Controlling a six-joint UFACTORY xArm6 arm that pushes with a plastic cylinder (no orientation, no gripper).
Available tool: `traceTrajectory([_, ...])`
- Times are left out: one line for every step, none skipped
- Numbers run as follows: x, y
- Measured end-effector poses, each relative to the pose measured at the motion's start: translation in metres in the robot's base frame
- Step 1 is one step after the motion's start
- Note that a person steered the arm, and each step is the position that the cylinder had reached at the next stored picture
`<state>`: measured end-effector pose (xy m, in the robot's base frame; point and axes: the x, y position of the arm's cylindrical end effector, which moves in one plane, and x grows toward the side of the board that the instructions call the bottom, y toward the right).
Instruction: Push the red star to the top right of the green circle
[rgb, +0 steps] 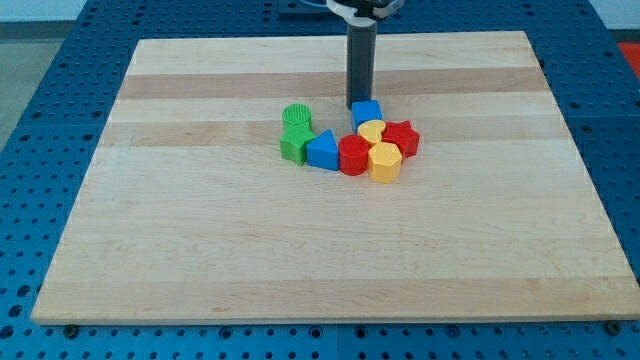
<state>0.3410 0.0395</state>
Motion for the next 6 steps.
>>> traceTrajectory([0.0,0.013])
traceTrajectory([0.0,0.026])
traceTrajectory([0.0,0.037])
traceTrajectory([-0.002,0.045])
traceTrajectory([-0.003,0.081])
traceTrajectory([0.009,0.118])
